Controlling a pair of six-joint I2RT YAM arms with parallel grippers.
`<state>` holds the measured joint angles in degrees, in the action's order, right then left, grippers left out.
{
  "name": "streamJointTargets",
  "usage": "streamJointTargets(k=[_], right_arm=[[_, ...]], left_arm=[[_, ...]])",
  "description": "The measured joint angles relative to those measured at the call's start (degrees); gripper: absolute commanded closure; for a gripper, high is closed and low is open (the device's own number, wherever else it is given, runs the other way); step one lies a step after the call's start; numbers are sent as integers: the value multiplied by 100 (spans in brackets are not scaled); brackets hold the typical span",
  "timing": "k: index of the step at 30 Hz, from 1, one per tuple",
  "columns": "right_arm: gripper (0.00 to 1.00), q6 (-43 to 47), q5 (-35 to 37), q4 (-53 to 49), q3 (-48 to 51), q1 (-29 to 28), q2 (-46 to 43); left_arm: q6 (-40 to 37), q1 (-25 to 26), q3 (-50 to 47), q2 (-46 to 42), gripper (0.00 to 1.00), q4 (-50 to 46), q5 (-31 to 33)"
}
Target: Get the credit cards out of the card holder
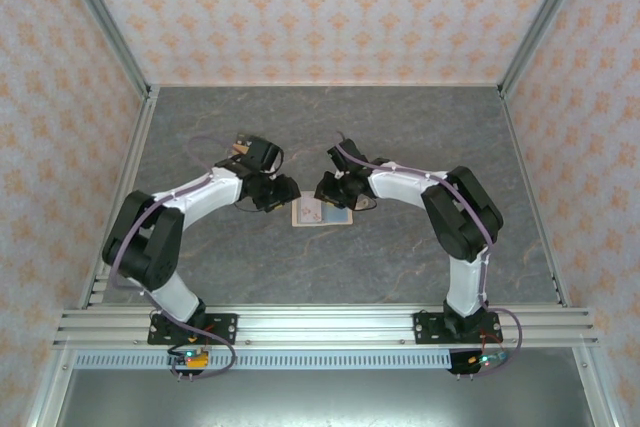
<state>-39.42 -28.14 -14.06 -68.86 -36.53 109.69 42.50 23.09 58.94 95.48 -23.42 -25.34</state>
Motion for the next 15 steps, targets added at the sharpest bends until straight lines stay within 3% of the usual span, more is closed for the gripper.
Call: streamJointTargets(k=[7, 15], right_arm=[[76, -26, -26, 7, 0, 0, 76], [77, -17, -144, 68, 0, 2, 155]], left_arm=[[79, 131, 363, 568, 74, 57, 0], [120, 131, 387, 800, 80, 59, 7]])
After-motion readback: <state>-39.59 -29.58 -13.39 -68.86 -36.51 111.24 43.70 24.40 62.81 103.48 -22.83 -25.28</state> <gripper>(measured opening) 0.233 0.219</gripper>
